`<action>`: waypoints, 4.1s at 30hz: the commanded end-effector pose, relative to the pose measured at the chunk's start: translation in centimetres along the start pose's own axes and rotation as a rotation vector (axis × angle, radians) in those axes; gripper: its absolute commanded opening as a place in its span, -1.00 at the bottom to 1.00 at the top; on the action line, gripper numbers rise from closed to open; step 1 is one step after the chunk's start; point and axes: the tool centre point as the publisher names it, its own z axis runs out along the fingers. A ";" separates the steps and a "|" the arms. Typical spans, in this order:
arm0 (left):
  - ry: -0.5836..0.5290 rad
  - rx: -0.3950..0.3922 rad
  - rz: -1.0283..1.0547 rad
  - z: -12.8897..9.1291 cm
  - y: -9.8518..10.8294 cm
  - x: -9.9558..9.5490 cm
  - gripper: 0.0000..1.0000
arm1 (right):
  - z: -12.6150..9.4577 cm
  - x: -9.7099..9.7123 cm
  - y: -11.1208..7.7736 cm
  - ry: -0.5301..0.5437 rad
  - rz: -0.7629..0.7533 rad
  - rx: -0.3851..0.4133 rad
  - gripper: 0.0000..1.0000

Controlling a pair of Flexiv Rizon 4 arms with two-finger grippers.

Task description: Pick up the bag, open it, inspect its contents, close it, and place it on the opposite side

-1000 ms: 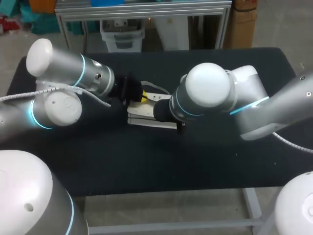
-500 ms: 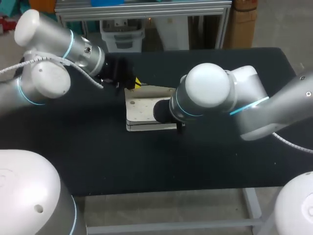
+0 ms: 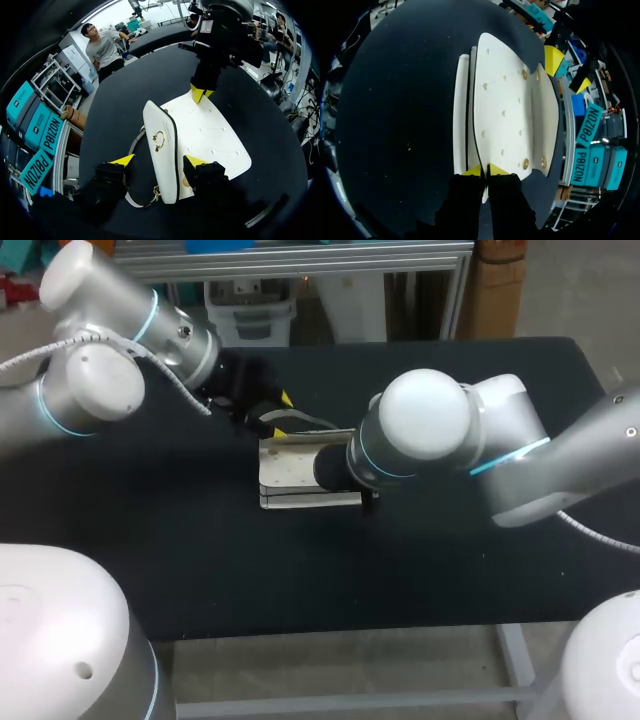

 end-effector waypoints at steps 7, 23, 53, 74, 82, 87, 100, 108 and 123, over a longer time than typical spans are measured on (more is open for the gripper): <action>-0.079 0.004 0.041 0.4 -0.7 2.2 0.32 | 0.1 0.2 -0.1 -0.004 0.001 0.000 -1.00; -0.030 -0.075 -0.032 4.9 0.8 0.2 -0.05 | 0.1 0.2 -0.1 -0.004 0.001 0.000 -1.00; 0.082 -0.143 -0.151 5.4 2.4 -2.4 -0.62 | 0.1 0.2 -0.1 -0.004 0.001 0.000 -1.00; 0.135 -0.095 -0.190 4.7 2.3 -2.9 -1.00 | -0.6 -0.1 0.1 -0.015 0.003 -0.022 -0.58; 0.116 -0.098 -0.212 3.5 1.6 -3.4 -1.00 | -4.1 -1.9 0.2 -0.051 0.022 -0.084 1.00; 0.105 -0.107 -0.249 2.6 1.5 -3.8 -1.00 | -6.4 -2.6 0.2 -0.068 0.027 -0.115 1.00; 0.095 -0.132 -0.291 -1.0 -0.2 -4.8 -1.00 | -9.7 -3.7 -0.1 -0.089 0.025 -0.133 -0.07; 0.100 -0.130 -0.310 -3.4 -1.5 -5.0 -1.00 | -11.0 -4.3 -0.1 -0.115 0.002 -0.128 -1.00; 0.136 -0.114 -0.328 -4.1 -1.7 -5.1 -1.00 | -11.6 -4.9 -0.1 -0.092 -0.025 -0.129 -1.00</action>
